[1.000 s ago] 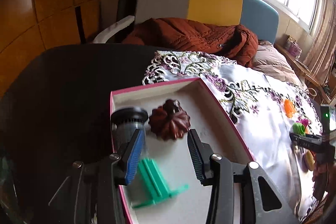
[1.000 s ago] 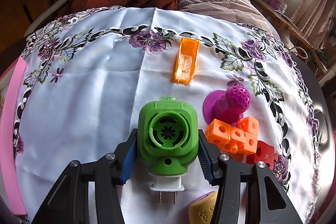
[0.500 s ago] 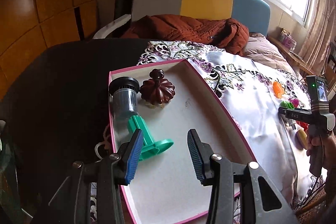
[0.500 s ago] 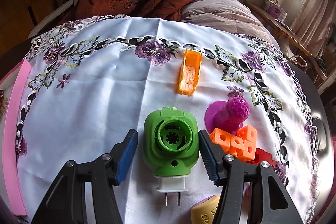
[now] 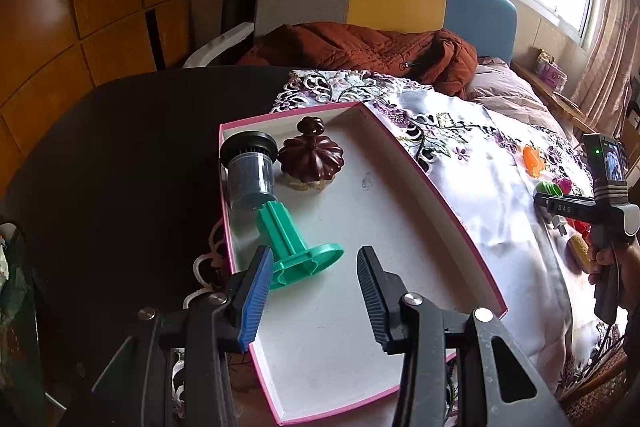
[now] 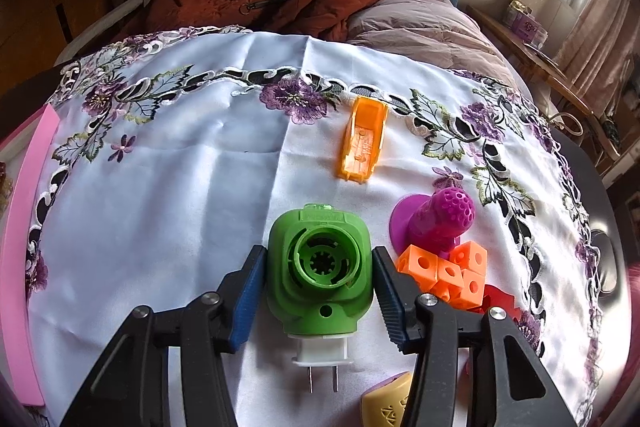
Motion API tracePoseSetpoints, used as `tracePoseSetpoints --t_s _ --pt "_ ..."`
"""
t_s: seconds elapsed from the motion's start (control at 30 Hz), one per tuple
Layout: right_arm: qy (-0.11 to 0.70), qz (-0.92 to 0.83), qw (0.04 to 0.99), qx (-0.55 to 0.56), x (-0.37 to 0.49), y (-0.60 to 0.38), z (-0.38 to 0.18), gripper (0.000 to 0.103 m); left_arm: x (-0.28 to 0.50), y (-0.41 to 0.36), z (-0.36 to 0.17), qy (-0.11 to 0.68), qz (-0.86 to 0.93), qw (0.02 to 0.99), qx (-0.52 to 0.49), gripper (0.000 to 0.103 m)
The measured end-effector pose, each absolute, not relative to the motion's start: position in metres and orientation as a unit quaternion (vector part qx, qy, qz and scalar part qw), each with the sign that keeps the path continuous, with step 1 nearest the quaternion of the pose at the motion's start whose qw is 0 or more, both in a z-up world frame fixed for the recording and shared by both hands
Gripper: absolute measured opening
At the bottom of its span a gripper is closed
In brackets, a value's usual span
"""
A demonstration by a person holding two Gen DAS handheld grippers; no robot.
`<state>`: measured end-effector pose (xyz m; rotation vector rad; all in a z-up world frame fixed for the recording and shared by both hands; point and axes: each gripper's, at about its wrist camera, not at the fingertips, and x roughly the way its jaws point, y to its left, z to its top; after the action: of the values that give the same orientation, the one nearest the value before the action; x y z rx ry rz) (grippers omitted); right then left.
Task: Organize rigid objects
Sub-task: 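Hold the green plug in the right gripper while the left gripper stays over the tray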
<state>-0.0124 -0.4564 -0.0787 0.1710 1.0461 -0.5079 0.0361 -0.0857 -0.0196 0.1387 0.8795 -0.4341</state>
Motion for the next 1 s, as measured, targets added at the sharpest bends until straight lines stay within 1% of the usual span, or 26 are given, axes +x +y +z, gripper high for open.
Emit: tracePoseSetpoints --t_s 0.5,0.73,0.87,1.0 --pt "0.495 -0.239 0.832 0.079 -0.013 -0.453 -0.078 0.053 0.031 -0.066 -0.024 0.432 -0.193 0.878 0.067 0.044" --pt "0.483 -0.196 0.849 0.084 -0.011 -0.442 -0.072 0.053 0.030 -0.062 -0.024 0.433 -0.194 0.878 0.062 0.044" --pt "0.496 -0.188 0.845 0.074 -0.009 -0.435 -0.077 0.053 0.030 -0.060 -0.026 0.436 -0.194 0.877 0.061 0.044" --pt "0.493 -0.193 0.844 0.080 -0.012 -0.433 -0.070 0.053 0.031 -0.056 -0.027 0.437 -0.195 0.876 0.060 0.044"
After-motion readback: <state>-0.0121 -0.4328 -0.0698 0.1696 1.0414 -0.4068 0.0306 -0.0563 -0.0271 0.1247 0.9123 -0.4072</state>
